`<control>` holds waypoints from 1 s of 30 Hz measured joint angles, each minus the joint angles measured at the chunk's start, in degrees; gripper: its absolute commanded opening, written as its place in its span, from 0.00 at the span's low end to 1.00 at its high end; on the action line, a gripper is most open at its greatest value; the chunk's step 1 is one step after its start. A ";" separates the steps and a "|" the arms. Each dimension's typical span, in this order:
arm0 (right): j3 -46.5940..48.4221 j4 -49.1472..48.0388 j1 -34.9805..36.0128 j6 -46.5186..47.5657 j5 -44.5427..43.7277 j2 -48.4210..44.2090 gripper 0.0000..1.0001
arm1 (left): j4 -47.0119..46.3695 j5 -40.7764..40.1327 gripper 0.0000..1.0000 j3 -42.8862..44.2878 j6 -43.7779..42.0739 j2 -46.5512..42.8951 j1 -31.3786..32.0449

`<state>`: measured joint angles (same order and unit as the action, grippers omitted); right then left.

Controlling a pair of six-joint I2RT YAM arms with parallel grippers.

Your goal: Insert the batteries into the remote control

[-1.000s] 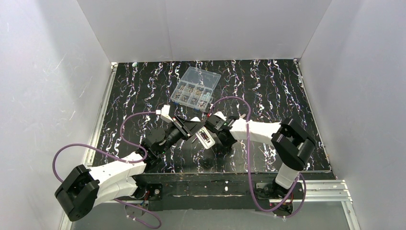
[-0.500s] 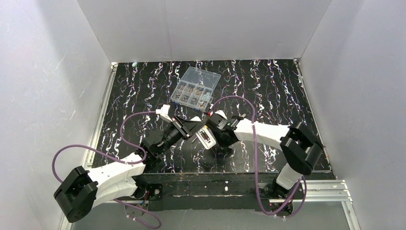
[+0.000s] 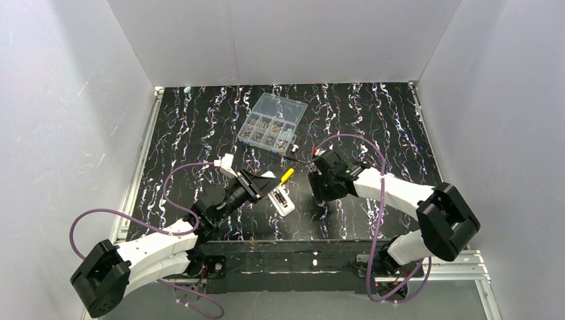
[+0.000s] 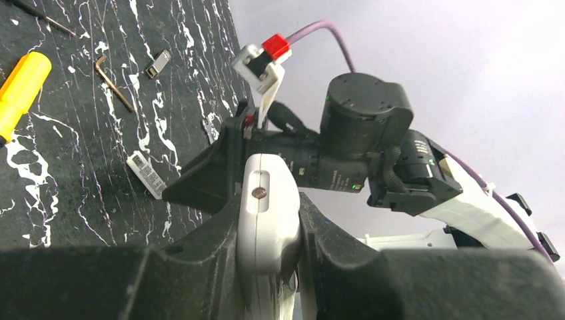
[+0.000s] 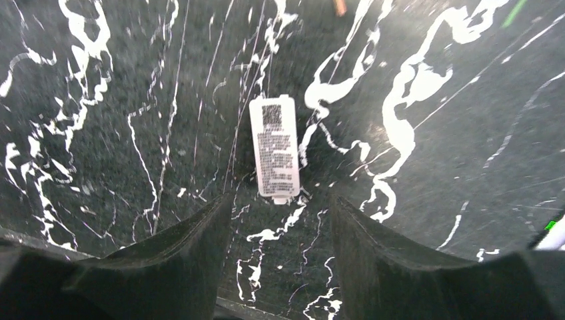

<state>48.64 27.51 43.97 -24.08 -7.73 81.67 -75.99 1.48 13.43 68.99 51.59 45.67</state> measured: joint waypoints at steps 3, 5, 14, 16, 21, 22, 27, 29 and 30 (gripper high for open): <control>-2.54 -1.55 0.09 -0.46 2.16 0.00 0.66 | 0.02 0.00 0.00 0.00 0.02 0.07 0.00; -3.63 -2.78 0.31 -1.11 3.08 0.00 0.66 | 0.02 0.00 0.00 0.00 0.02 0.15 0.00; -4.20 -5.46 0.31 -1.70 3.19 0.81 0.61 | 0.02 0.00 0.00 0.00 0.02 0.50 0.00; -4.20 -5.44 0.31 -1.68 2.71 1.60 0.59 | 0.02 0.00 0.00 0.00 0.02 0.74 0.00; -4.11 -5.40 0.42 -1.46 1.68 2.62 0.52 | -0.07 0.02 0.00 0.00 0.04 1.79 0.00; -4.09 -5.35 0.44 -1.38 1.49 2.69 0.51 | -0.15 0.02 0.00 0.00 0.07 1.99 0.00; -4.02 -5.01 0.72 -1.05 0.35 2.84 0.44 | -0.42 0.02 0.00 0.00 0.07 2.45 0.00; -3.78 -4.68 0.87 -0.76 -0.17 3.10 0.41 | -0.44 0.02 0.00 0.00 0.09 2.49 0.00; -3.74 -4.61 0.92 -0.72 -0.22 3.15 0.40 | -0.44 0.02 0.00 0.00 0.09 2.54 0.00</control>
<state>44.91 22.90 44.88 -24.80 -7.94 84.82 -76.42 1.50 13.43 69.08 54.13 45.67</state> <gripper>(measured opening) 0.441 0.244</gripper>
